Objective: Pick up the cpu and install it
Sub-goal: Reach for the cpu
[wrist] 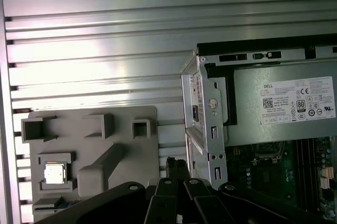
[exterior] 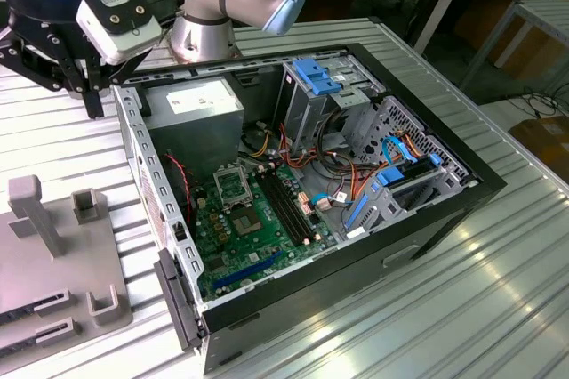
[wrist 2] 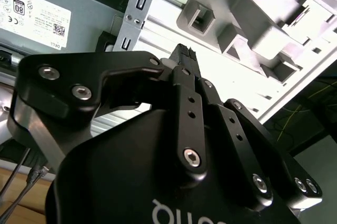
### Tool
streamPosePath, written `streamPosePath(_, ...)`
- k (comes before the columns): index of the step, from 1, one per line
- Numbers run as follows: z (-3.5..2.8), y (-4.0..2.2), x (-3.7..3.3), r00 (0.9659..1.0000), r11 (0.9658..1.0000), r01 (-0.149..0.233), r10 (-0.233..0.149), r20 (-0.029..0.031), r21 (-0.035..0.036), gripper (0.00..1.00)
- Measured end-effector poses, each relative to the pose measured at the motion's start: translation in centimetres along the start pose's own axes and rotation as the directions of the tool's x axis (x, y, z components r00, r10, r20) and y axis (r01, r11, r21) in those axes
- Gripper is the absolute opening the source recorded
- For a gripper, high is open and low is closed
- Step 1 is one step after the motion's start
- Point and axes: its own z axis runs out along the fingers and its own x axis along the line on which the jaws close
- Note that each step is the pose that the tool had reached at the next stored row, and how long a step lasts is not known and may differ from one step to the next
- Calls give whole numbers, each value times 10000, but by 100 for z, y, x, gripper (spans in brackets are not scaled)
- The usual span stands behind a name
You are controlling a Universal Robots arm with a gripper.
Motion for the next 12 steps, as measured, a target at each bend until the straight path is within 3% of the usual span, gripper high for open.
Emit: streamPosePath(12,15,-28,127,10000,10000,-1,1,-26,1,11)
